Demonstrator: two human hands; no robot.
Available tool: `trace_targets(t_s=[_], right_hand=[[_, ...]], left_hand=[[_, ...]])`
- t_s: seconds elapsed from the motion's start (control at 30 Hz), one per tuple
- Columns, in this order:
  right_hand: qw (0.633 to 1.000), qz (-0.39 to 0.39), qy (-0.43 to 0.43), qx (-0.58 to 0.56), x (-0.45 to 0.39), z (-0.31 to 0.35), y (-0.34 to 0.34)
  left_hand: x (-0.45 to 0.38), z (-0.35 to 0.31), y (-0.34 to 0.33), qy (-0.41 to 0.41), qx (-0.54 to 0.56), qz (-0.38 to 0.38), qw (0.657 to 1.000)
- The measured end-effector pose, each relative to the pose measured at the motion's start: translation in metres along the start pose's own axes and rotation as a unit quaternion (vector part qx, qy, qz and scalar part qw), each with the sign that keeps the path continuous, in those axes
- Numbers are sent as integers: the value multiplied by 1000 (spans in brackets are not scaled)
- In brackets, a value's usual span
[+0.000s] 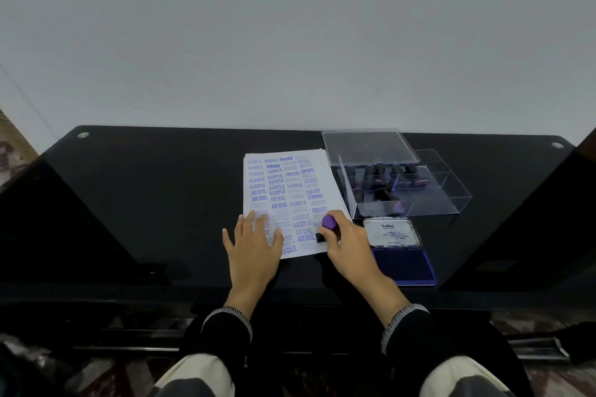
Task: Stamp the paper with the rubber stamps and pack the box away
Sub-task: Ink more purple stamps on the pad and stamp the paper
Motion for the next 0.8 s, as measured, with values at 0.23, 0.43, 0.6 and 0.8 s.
trace_targets(t_s=[0.23, 0.43, 0.6, 0.8], right_hand=[[1000, 27, -12, 5, -11, 0, 0], [1000, -10, -9, -4, 1, -2, -1], [1000, -7, -6, 3, -2, -3, -2], [1000, 15, -12, 1, -9, -3, -2]], left_hand=[[0, 0, 0, 0, -1, 1, 1000], [-1, 4, 3, 49, -14, -24, 998], [-1, 11, 2, 112, -30, -24, 993], [-3, 12, 1, 102, -20, -40, 994]])
Point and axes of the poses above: each hand's wrist, its own x-axis away from the middle knuckle, its own y-axis out of the back of the hand, z = x × y, the point moved 6 cm from there along -x, towards the middle knuckle
